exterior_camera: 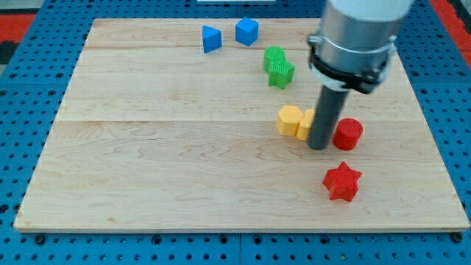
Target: Drag the red circle below the hexagon
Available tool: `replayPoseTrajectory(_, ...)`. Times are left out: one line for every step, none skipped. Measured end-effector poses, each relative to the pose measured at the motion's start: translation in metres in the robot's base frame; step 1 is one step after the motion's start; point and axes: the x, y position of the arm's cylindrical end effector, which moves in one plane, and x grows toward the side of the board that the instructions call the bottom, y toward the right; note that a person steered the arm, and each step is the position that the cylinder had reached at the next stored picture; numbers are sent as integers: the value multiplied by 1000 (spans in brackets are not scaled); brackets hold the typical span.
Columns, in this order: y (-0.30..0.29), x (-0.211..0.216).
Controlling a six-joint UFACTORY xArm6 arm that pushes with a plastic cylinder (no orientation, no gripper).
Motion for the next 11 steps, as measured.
replayPoseTrajectory(-17,-10)
replayPoseTrajectory(-6,3)
replayPoseTrajectory(-4,31)
replayPoseTrajectory(78,39)
replayPoseTrajectory(97,13)
replayPoseTrajectory(89,-24)
replayPoseTrajectory(65,-26)
replayPoseTrajectory(54,-22)
replayPoseTrajectory(26,12)
replayPoseTrajectory(23,15)
replayPoseTrajectory(12,8)
